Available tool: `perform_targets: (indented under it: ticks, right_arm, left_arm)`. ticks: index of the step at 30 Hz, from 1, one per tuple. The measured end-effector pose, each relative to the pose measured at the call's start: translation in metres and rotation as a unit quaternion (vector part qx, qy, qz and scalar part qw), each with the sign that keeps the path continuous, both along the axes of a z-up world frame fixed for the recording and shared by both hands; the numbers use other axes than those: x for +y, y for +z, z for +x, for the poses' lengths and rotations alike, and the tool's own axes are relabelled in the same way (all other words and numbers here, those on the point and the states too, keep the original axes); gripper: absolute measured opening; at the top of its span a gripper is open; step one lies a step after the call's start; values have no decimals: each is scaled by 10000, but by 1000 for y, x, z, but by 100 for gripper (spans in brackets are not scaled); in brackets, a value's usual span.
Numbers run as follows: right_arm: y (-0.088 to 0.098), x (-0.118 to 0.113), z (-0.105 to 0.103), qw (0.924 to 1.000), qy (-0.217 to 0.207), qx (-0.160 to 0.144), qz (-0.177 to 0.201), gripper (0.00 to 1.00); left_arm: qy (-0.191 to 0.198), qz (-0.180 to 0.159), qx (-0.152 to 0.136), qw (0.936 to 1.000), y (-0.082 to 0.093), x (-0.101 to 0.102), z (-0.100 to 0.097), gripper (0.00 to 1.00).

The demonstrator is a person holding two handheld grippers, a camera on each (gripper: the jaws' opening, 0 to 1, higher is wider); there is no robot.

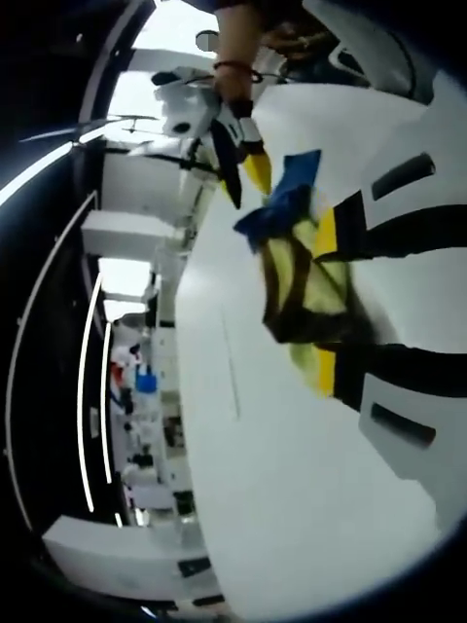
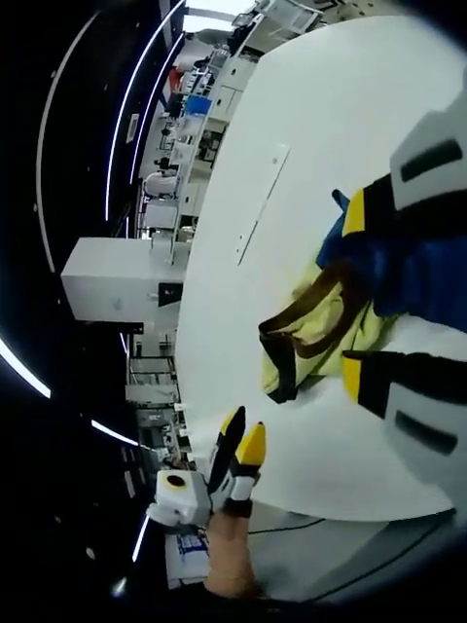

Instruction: Fold the garment on the visible template until the final outline fits inside the template.

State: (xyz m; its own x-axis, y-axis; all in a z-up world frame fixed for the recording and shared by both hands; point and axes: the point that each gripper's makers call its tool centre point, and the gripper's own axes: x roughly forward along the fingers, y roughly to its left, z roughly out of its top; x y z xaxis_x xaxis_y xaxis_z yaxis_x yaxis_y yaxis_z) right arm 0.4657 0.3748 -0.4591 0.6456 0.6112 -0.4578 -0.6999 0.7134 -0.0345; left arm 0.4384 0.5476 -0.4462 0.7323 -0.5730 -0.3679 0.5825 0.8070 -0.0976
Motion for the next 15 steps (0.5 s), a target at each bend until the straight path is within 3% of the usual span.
perform_targets:
  ticks: [15]
  right_arm:
    - [-27,1,21,9972,289,1,-694,30]
  left_arm:
    - [-61,206,201,9996,-28,-9,15,22]
